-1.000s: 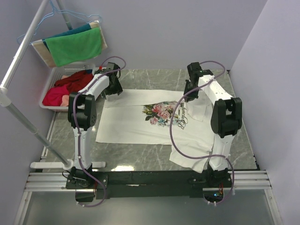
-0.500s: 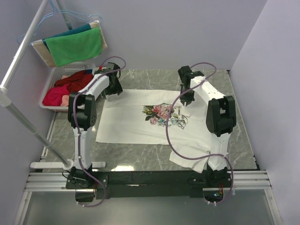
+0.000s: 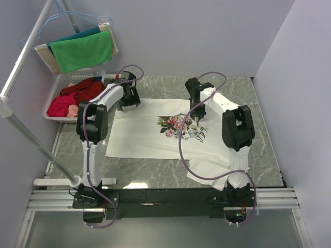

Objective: Fold and stack the t-shirts
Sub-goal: Fold the tshirt

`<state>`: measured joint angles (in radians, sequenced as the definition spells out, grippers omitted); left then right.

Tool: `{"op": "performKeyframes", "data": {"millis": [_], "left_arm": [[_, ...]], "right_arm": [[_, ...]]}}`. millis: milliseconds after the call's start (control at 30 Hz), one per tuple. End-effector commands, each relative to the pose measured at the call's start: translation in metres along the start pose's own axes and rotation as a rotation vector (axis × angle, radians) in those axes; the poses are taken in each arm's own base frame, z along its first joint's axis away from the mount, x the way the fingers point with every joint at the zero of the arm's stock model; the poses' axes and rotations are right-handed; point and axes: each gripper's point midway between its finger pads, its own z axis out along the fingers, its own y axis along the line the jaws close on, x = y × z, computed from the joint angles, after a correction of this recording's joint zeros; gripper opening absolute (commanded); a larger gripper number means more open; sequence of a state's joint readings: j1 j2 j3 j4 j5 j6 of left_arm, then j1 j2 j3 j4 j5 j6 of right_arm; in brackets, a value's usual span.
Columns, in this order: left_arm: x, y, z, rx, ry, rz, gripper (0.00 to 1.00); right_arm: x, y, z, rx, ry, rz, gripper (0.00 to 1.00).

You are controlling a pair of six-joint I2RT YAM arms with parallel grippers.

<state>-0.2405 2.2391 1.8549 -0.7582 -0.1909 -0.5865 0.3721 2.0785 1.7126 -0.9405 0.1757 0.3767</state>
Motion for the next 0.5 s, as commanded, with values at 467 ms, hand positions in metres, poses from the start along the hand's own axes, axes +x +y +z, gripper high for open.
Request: {"op": "performKeyframes", "data": {"millis": [467], "left_arm": [[-0.018, -0.030, -0.028, 0.130, -0.071, 0.041, 0.87]], "right_arm": [[-0.023, -0.015, 0.053, 0.131, -0.017, 0.075, 0.24]]}}
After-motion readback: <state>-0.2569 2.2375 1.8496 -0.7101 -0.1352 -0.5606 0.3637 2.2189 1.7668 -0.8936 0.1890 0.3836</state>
